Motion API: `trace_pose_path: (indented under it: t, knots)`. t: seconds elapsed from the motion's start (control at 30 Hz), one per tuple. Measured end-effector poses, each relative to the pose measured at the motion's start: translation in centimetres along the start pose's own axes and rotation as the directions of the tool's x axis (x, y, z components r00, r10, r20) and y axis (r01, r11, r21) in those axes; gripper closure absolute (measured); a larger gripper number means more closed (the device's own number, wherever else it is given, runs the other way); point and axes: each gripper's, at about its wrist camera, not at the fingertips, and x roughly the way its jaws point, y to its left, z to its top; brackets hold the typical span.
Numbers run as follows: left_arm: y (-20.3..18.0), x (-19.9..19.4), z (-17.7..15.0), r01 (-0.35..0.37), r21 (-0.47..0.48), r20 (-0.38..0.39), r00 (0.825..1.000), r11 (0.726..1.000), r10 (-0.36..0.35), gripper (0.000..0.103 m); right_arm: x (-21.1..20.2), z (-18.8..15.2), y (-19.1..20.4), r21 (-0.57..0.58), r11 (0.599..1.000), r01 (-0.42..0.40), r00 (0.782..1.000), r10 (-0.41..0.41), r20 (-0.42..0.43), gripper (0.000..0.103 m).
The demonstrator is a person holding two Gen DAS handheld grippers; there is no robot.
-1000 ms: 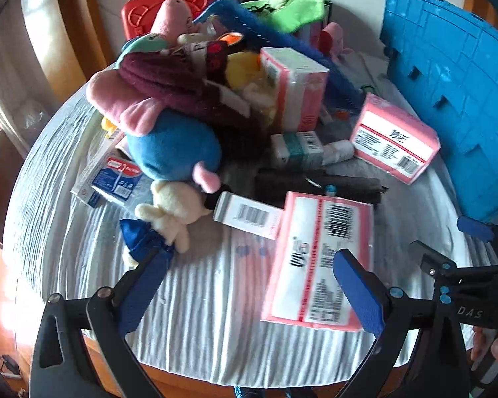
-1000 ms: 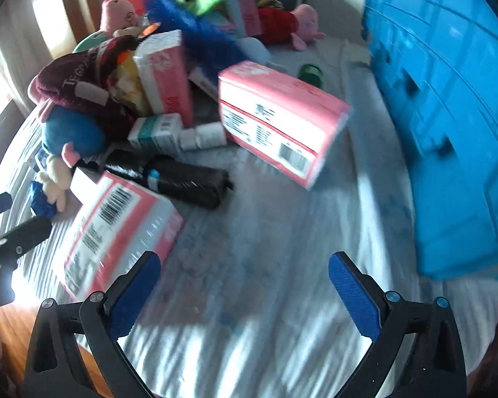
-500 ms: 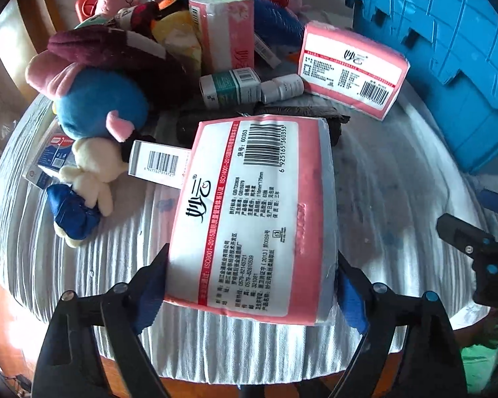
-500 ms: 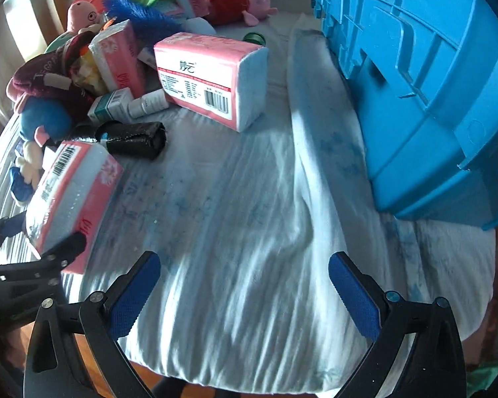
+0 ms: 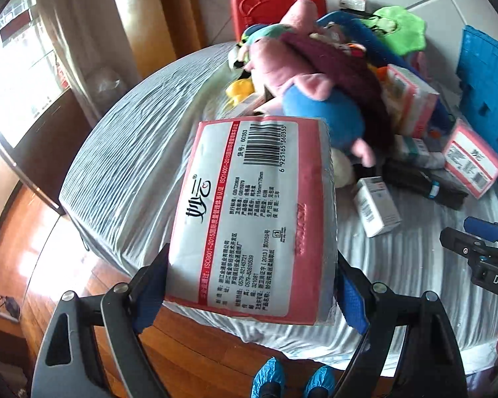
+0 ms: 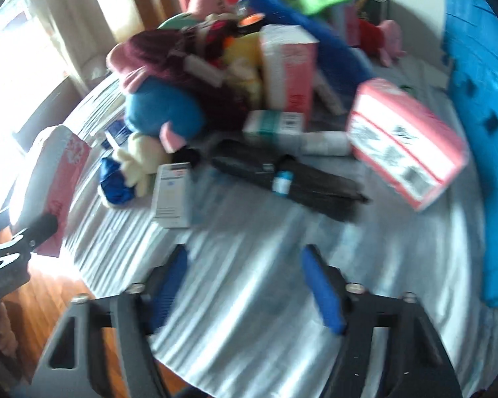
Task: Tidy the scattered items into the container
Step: 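Grasp the pink tissue pack with left gripper while right grasps white medicine box, then lift the tissue pack and medicine box and carry both over the crate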
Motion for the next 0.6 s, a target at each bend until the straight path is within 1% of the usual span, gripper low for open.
trace_pose_path:
  t: [0.07, 0.2, 0.43, 0.47, 0.5, 0.53, 0.6]
  knots:
    - [0.4, 1.1, -0.2, -0.02, -0.015, -0.015, 1.0, 1.0, 0.019, 0.016, 1.4, 0.6, 1.6, -0.014, 1.0, -0.019, 1.0, 0.019, -0.011, 0.043]
    - [0.8, 2.9, -0.4, -0.025, -0.028, -0.036, 0.999, 0.999, 0.024, 0.016, 3.1, 1.5, 3.7, -0.023, 0.999, -0.041, 0.999, 0.04, -0.017, 0.043]
    - [1.1, 4.6, 0.5, 0.005, -0.02, -0.043, 0.999, 1.0, -0.006, 0.016, 5.8, 2.5, 5.6, -0.032, 0.999, -0.002, 0.999, 0.001, -0.037, 0.043]
    - [1.4, 4.5, 0.5, 0.006, -0.017, -0.042, 0.999, 1.0, -0.007, 0.016, 6.3, 2.6, 5.7, -0.034, 0.999, 0.005, 0.999, -0.006, -0.045, 0.046]
    - [1.6, 4.5, 0.7, 0.006, -0.015, -0.036, 0.999, 1.0, -0.007, 0.016, 6.8, 2.6, 6.0, -0.041, 0.999, 0.016, 0.998, -0.018, -0.054, 0.062]
    - [1.8, 4.4, 0.8, 0.008, -0.012, -0.032, 0.999, 1.0, -0.008, 0.016, 7.0, 2.5, 6.2, -0.051, 0.998, 0.03, 0.998, -0.033, -0.058, 0.073]
    - [2.1, 3.9, 1.1, 0.011, -0.008, -0.022, 1.0, 1.0, -0.011, 0.016, 6.5, 2.3, 6.7, -0.074, 0.995, 0.061, 0.997, -0.065, -0.046, 0.073]
